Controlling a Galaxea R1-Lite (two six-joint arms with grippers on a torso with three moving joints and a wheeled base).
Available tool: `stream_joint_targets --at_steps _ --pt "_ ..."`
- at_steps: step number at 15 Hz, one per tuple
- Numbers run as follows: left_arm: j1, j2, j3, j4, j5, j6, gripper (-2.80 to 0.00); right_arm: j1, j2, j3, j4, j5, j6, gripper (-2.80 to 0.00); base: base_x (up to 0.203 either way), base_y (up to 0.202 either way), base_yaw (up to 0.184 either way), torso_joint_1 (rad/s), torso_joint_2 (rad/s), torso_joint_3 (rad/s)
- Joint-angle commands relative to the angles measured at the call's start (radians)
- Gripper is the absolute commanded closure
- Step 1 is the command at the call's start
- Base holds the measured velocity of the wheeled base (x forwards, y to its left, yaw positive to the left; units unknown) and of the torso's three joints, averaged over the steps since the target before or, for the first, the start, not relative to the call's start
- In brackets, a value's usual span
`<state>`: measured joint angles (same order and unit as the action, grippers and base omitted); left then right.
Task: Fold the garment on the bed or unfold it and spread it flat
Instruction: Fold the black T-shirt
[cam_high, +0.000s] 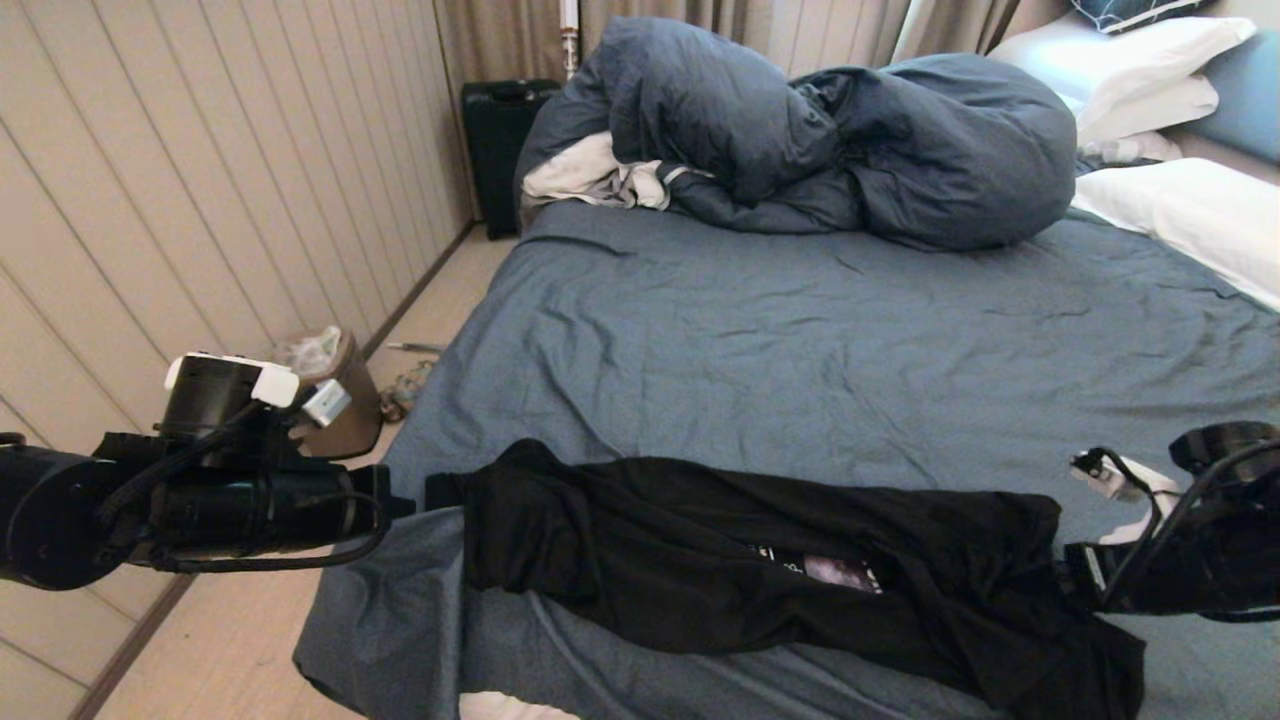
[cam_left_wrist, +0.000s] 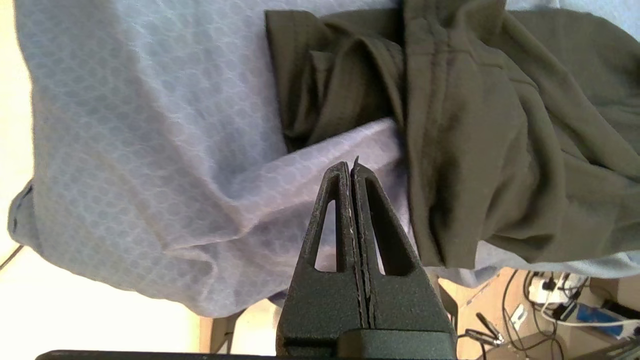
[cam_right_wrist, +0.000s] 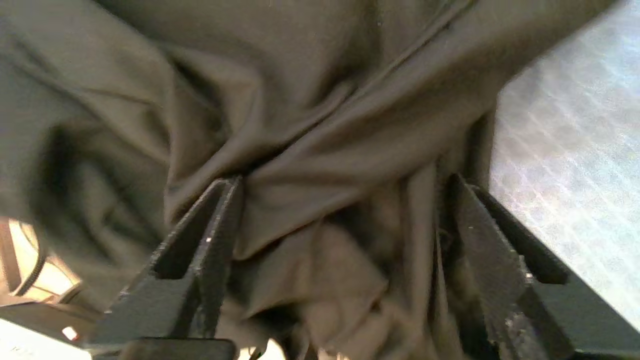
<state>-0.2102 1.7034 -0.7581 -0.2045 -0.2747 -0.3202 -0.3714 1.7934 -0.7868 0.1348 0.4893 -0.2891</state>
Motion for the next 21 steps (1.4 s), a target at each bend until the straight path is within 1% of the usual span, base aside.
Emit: stream_joint_targets --at_steps 1,2,4,5,9,11,13,15,17,19,20,21 --pt "-0.001 -0.001 0.002 -0.001 -0.001 -0.002 0.0 0.014 0.057 0.025 -0.034 0.002 -0.002 -2.8 0.0 0.0 0.0 0.0 0.0 0.0" --pt "-0.001 0.0 0.002 -0.001 -0.001 -0.002 0.0 0.035 0.071 0.035 -0.051 0.001 -0.002 -2.8 0.0 0.0 0.0 0.0 0.0 0.0" --pt "-0.002 0.001 0.0 -0.001 -0.001 -0.002 0.0 0.049 0.077 0.064 -0.087 0.002 -0.006 -2.8 0.0 0.0 0.0 0.0 0.0 0.0" --pt "-0.001 -0.002 0.001 -0.001 0.0 -0.002 0.0 0.061 0.073 0.069 -0.106 0.006 0.002 0.0 0.0 0.0 0.0 0.0 0.0 0.0" --pt "-0.001 -0.007 0.0 -0.003 0.002 0.0 0.0 0.071 -0.002 0.074 -0.108 0.015 0.024 0.0 0.0 0.0 0.0 0.0 0.0 0.0" --pt "-0.001 -0.004 0.002 -0.003 0.002 0.0 0.0 0.098 -0.03 0.093 -0.106 0.063 0.028 0.0 0.0 0.0 0.0 0.0 0.0 0.0" --pt "-0.001 0.001 0.0 -0.007 0.003 0.001 0.0 0.096 -0.06 0.091 -0.105 0.066 0.036 0.0 0.0 0.0 0.0 0.0 0.0 0.0" --pt "-0.001 0.004 0.002 -0.021 0.005 0.001 0.0 0.097 -0.092 0.079 -0.103 0.067 0.063 0.0 0.0 0.0 0.0 0.0 0.0 0.0" --pt "-0.001 0.01 0.002 -0.022 0.006 0.001 0.0 0.098 -0.086 0.075 -0.103 0.067 0.067 0.0 0.0 0.0 0.0 0.0 0.0 0.0" --pt "-0.001 0.013 -0.003 -0.023 0.006 0.001 0.0 0.087 -0.084 0.057 -0.103 0.067 0.077 0.0 0.0 0.0 0.0 0.0 0.0 0.0" --pt "-0.001 0.016 -0.003 -0.023 0.005 0.001 0.0 0.063 -0.086 0.037 -0.103 0.058 0.104 0.0 0.0 0.0 0.0 0.0 0.0 0.0" --pt "-0.001 0.016 -0.001 -0.023 0.006 0.001 0.0 0.014 -0.089 0.022 -0.101 0.051 0.119 0.0 0.0 0.0 0.0 0.0 0.0 0.0"
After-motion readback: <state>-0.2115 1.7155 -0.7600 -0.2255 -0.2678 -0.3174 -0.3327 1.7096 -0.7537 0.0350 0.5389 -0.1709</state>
